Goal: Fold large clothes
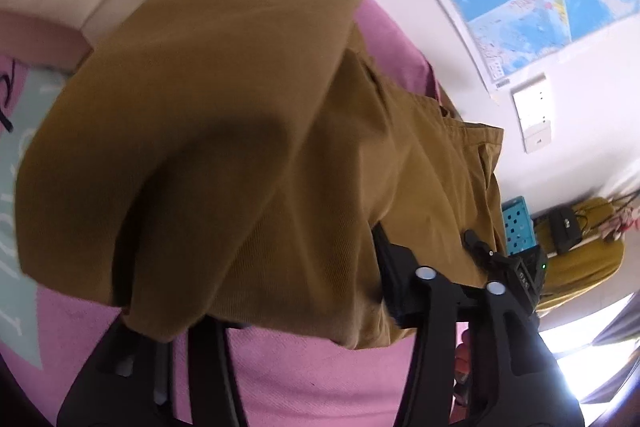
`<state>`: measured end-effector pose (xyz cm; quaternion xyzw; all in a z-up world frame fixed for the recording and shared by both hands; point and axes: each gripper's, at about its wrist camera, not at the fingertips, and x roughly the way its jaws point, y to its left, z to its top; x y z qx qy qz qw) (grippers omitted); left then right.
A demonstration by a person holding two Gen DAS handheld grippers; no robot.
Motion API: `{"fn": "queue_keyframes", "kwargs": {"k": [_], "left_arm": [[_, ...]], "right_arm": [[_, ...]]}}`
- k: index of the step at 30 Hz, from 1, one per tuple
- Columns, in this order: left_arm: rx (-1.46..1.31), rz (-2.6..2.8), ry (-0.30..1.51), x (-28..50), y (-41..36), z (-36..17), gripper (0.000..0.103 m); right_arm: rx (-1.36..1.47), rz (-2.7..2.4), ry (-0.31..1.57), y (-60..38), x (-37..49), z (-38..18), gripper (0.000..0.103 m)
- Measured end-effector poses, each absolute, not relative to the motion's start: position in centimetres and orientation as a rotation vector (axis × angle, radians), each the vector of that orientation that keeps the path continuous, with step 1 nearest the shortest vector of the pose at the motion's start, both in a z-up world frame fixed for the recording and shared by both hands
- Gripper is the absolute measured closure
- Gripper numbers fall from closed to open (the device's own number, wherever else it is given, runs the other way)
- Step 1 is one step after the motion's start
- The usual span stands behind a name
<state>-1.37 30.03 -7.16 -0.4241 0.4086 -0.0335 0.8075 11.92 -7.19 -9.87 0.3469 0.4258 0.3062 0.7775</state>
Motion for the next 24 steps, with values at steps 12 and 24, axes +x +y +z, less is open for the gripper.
{"fn": "queue_keyframes", "kwargs": {"k": [12,24], "left_arm": [[-0.862,-0.074,0.856,-1.0,29.3,-6.3,0.057],[-0.669,-0.32,0.733,-12.0,25.7,0.2,0.08]], "right_arm": [[0.732,0.687,0.892,-6.7,12.3,-9.7,0.076],[0.589,0.846,0.747,-10.9,2.7,-3.5,0.089]]}}
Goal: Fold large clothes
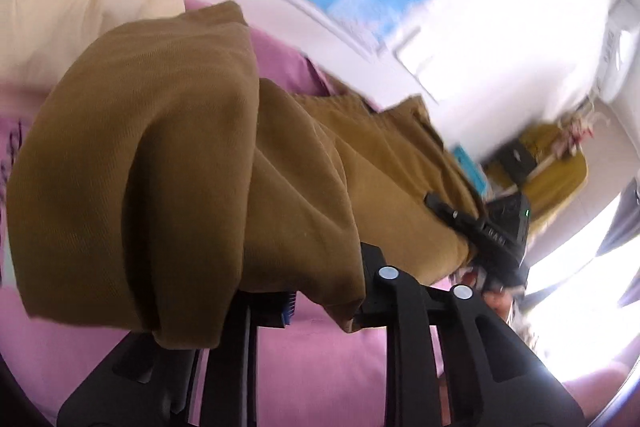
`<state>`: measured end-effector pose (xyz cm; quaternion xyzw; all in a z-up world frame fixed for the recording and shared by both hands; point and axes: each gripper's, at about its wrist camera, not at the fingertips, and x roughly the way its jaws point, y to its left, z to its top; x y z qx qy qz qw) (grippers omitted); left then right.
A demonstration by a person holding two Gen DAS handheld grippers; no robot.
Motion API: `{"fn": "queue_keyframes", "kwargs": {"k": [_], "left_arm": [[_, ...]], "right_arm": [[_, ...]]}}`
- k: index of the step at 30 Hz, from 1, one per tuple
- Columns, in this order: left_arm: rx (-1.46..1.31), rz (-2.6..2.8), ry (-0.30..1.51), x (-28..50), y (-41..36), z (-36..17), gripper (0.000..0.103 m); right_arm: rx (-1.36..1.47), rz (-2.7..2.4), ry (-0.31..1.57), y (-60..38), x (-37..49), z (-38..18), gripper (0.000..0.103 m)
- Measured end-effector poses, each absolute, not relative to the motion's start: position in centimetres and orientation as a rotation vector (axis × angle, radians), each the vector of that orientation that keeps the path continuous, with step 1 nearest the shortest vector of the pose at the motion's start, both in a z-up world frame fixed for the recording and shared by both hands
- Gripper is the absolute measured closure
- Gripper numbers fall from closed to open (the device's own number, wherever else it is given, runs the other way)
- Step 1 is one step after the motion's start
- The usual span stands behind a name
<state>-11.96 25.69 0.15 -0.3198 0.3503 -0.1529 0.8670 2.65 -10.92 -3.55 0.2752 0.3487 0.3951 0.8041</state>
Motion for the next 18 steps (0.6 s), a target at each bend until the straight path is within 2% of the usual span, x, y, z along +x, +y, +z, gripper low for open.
{"fn": "queue_keyframes", "kwargs": {"k": [2,3,5,7,8,11,13,15,18], "left_arm": [[-0.694,-0.329,0.804,-12.7,25.2,-2.0,0.074],[-0.722,-0.318,0.854,-12.9,25.3,-3.8,0.072],[-0.818,-0.301,0.912,-13.0,25.9,-7.0,0.062],[-0.91,-0.311,0.911,-12.9,26.5,-8.2,0.06],[-0.922,-0.316,0.895,-12.9,26.7,-8.2,0.059],[-0.873,-0.31,0.91,-12.7,26.2,-7.7,0.054],[-0.741,-0.299,0.925,-13.2,25.4,-6.5,0.049],[-0.586,-0.353,0.911,-14.9,24.4,-4.8,0.049],[-0.346,-0.474,0.768,-19.2,23.4,-0.7,0.038]], "right_arm": [[0.564,0.81,0.819,-11.5,1.3,-5.2,0.084],[0.57,0.777,0.879,-11.8,1.0,-6.9,0.078],[0.603,0.755,0.943,-12.3,1.2,-9.1,0.071],[0.615,0.712,0.959,-12.8,1.4,-10.4,0.047],[0.621,0.709,0.943,-13.0,1.3,-10.5,0.047],[0.585,0.702,0.961,-12.9,1.3,-10.2,0.037],[0.539,0.694,0.981,-13.2,1.0,-9.9,0.032],[0.494,0.71,1.017,-13.7,0.0,-9.4,0.031],[0.391,0.74,1.024,-15.0,-1.3,-7.7,0.027]]}}
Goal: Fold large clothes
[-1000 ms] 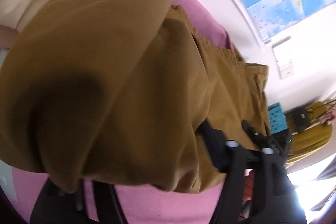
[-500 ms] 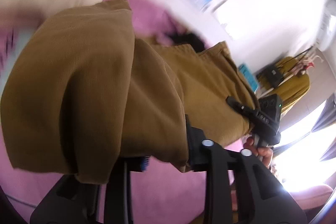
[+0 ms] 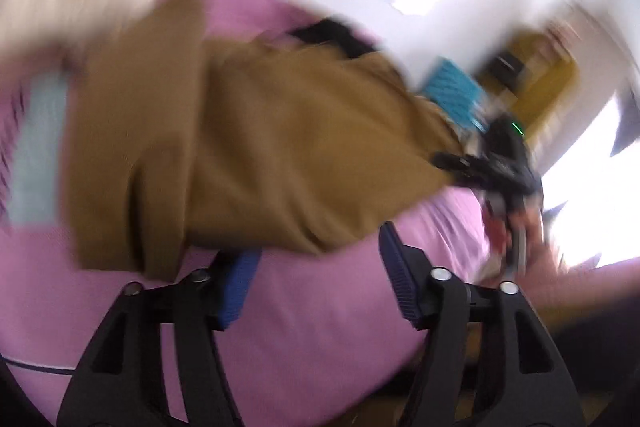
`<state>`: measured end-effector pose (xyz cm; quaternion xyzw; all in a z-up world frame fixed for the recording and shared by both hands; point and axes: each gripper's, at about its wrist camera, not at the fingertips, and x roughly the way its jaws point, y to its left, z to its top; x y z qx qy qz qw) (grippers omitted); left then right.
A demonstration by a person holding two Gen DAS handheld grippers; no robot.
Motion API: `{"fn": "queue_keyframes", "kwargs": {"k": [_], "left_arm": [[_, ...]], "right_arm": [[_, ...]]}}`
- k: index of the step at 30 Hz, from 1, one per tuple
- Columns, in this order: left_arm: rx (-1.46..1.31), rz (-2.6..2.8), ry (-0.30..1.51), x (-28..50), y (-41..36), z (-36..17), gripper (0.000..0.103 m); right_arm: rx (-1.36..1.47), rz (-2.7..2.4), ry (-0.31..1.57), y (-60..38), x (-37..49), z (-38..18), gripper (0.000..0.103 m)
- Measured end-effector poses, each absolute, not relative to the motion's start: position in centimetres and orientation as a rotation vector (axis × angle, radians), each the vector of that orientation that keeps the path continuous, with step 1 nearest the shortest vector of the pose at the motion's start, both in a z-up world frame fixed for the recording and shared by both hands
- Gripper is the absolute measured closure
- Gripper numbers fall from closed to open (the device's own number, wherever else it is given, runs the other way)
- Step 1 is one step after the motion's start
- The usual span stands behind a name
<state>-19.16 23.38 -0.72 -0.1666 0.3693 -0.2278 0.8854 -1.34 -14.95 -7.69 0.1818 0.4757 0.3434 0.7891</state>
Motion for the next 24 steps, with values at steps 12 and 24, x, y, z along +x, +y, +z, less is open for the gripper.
{"fn": "queue_keyframes", "kwargs": {"k": [12,24], "left_arm": [[-0.192,-0.043,0.879,-11.2,27.2,-0.9,0.026],[-0.256,-0.101,0.791,-7.1,29.2,2.7,0.098]], "right_arm": [[0.198,0.944,0.627,-14.5,-3.7,3.0,0.018],[-0.045,0.655,0.738,-8.5,3.8,-0.3,0.1]]}}
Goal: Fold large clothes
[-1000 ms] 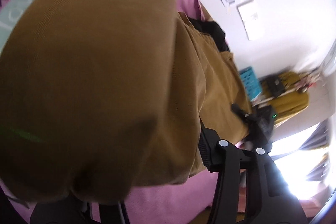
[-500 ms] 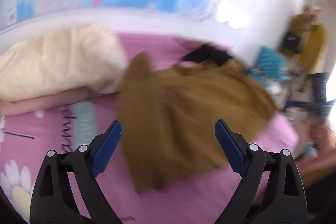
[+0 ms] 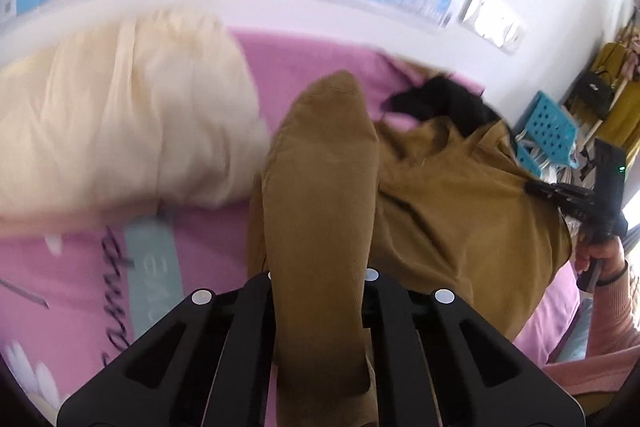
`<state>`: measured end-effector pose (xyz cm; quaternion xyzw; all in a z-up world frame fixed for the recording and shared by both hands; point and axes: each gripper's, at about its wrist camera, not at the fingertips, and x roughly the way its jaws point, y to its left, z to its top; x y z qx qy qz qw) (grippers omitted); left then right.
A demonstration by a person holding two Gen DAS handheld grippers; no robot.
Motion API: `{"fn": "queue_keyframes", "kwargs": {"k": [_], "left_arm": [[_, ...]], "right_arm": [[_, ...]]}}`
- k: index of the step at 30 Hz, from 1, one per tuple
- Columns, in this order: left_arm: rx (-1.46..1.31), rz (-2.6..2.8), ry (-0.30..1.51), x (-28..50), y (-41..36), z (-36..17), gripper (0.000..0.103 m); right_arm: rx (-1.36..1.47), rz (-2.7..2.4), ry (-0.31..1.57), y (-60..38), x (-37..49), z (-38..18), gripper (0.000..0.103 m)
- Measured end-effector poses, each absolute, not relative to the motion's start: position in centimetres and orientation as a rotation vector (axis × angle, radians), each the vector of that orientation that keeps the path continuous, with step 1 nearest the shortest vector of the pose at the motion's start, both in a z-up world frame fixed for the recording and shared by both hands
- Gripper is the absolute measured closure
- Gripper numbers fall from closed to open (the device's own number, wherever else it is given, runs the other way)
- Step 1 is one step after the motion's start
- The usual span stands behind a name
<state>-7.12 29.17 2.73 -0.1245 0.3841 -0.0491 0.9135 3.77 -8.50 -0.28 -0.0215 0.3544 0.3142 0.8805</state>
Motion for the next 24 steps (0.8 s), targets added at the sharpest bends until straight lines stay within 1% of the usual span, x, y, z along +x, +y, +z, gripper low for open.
{"fn": "queue_keyframes", "kwargs": {"k": [2,4,5,7,8,10,11,12,14,15,16,17,18,19,21,22,23,24], "left_arm": [[-0.237,-0.103,0.71,-6.7,28.3,4.7,0.098],[-0.265,-0.111,0.643,-5.9,28.5,6.2,0.098],[-0.275,-0.113,0.632,-5.5,28.6,6.4,0.097],[-0.279,-0.09,0.68,-3.2,28.5,4.9,0.095],[-0.247,-0.053,0.732,-2.3,28.4,3.6,0.093],[-0.202,0.017,0.92,0.2,28.1,-1.3,0.089],[-0.199,0.025,0.949,0.3,28.3,-2.5,0.085],[-0.184,0.017,0.953,0.2,28.2,-3.5,0.085],[-0.181,0.008,0.926,-0.4,28.2,-3.4,0.083],[-0.187,0.016,0.93,-0.7,28.4,-3.1,0.082],[-0.188,0.029,0.925,-1.0,28.5,-2.7,0.078],[-0.189,0.038,0.903,-1.7,28.6,-2.2,0.07],[-0.182,0.055,0.854,-2.6,28.8,-1.1,0.06],[-0.169,0.065,0.8,-3.7,28.9,-0.1,0.043],[-0.163,0.042,0.744,-4.8,29.0,0.9,0.043],[-0.169,0.046,0.754,-4.9,29.3,0.7,0.043],[-0.187,0.047,0.794,-4.6,29.6,-0.1,0.049],[-0.204,0.053,0.838,-4.1,29.9,-0.9,0.052]], "right_arm": [[0.02,0.626,0.603,-10.2,2.7,3.0,0.101],[0.073,0.564,0.512,-11.8,2.3,4.5,0.101],[0.093,0.552,0.517,-11.9,3.0,4.3,0.1],[0.087,0.517,0.618,-11.0,5.8,1.5,0.1],[0.084,0.517,0.674,-10.4,7.0,-0.4,0.1],[0.068,0.504,0.792,-9.4,8.5,-3.8,0.098],[0.062,0.499,0.825,-9.0,8.9,-5.2,0.099],[0.061,0.494,0.818,-9.1,8.7,-5.6,0.097],[0.068,0.499,0.814,-9.2,8.5,-5.5,0.095],[0.073,0.492,0.818,-9.4,8.5,-5.1,0.09],[0.088,0.488,0.805,-9.8,8.0,-4.5,0.088],[0.097,0.494,0.779,-10.5,7.5,-3.7,0.087],[0.099,0.491,0.745,-10.8,6.8,-2.9,0.076],[0.097,0.499,0.701,-10.9,6.0,-1.7,0.066],[0.068,0.537,0.676,-10.4,5.3,-1.2,0.065],[0.046,0.53,0.701,-9.8,5.6,-1.8,0.063],[0.043,0.522,0.752,-9.3,6.2,-2.9,0.063],[0.061,0.517,0.801,-9.0,6.9,-4.0,0.063]]}}
